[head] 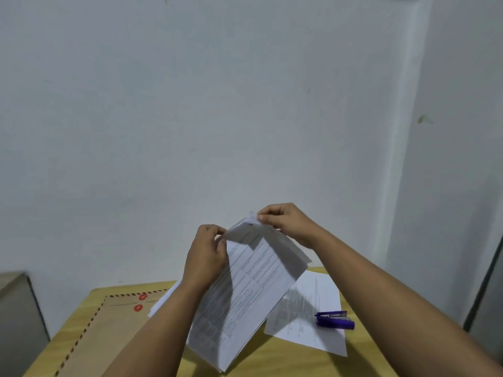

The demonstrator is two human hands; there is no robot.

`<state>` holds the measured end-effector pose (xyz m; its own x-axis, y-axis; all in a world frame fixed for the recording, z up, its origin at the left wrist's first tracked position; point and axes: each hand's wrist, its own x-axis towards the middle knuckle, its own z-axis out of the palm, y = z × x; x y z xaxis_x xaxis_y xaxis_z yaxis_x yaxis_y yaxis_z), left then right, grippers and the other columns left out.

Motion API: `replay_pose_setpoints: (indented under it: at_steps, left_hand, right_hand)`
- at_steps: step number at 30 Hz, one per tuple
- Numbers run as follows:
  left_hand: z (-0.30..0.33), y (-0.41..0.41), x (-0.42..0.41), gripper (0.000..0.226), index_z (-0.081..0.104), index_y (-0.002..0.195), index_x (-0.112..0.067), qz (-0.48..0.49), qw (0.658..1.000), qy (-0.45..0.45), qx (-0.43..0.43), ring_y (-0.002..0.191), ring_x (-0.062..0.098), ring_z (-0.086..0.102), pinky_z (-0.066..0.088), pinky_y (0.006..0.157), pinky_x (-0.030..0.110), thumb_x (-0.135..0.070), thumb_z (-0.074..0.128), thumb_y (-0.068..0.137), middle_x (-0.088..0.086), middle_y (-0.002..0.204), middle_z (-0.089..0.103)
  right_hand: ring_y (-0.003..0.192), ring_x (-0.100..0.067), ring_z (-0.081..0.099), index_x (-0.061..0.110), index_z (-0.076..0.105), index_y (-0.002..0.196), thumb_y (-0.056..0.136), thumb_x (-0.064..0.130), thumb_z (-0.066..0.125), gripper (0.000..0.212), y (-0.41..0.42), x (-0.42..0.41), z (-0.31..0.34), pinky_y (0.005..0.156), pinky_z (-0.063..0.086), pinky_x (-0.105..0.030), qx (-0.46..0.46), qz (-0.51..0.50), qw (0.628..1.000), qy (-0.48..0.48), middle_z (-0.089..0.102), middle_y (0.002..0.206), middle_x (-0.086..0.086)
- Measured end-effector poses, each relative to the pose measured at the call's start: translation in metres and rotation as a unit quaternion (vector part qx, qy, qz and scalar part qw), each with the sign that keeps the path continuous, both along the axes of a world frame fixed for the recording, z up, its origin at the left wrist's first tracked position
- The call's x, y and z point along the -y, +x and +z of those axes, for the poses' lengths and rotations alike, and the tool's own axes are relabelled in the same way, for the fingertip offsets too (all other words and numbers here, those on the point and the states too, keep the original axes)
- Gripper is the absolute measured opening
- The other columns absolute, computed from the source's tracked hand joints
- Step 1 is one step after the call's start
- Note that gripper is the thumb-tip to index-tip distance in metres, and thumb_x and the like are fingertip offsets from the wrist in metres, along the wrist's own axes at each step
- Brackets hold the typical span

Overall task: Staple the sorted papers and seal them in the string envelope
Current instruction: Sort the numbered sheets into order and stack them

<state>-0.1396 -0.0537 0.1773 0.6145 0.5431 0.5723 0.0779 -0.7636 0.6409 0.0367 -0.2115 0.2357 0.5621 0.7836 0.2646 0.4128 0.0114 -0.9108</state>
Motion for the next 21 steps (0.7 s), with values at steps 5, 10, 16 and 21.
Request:
replay_pose_setpoints:
  at_steps: [5,10,16,21]
  left_hand:
    - [0.001,-0.002,-0.001,0.015,0.065,0.104,-0.022,-0.004,1.0,-0.022,0.017,0.098,0.007,0.056,0.041,0.078,0.023,-0.012,0.055,0.1,-0.014,0.112,0.063]
    - [0.003,0.003,0.001,0.016,0.064,0.095,-0.022,0.01,0.999,-0.043,0.011,0.087,0.003,0.061,0.043,0.066,0.02,-0.011,0.054,0.098,-0.016,0.091,0.067]
    - [0.0,0.013,-0.002,0.013,0.062,0.098,-0.023,0.034,0.997,-0.071,0.009,0.091,0.012,0.062,0.046,0.069,0.028,-0.012,0.054,0.097,-0.013,0.094,0.065]
    - [-0.012,0.027,-0.014,0.021,0.058,0.116,-0.033,0.095,0.993,0.017,-0.069,0.108,0.018,0.053,0.037,0.095,0.042,-0.028,0.058,0.095,-0.011,0.097,0.063]
  right_hand:
    - [0.089,-0.003,0.067,0.011,0.08,0.102,0.098,0.021,0.072,0.014,-0.01,-0.004,-0.006,0.089,0.049,-0.025,-0.015,0.02,1.0,0.009,0.076,0.095,0.009]
    - [0.077,0.001,0.064,0.008,0.078,0.103,0.1,0.02,0.069,0.015,-0.013,-0.003,-0.009,0.081,0.047,-0.021,-0.025,0.03,0.999,0.024,0.073,0.088,0.011]
    - [0.09,-0.012,0.074,0.015,0.08,0.103,0.087,0.022,0.085,0.018,-0.009,-0.002,-0.02,0.086,0.056,-0.023,0.022,0.013,0.999,0.02,0.08,0.099,-0.005]
    - [0.095,-0.027,0.078,0.012,0.078,0.111,0.092,0.011,0.078,0.019,0.016,-0.007,-0.04,0.093,0.06,-0.037,-0.028,-0.029,0.999,0.03,0.079,0.102,-0.02]
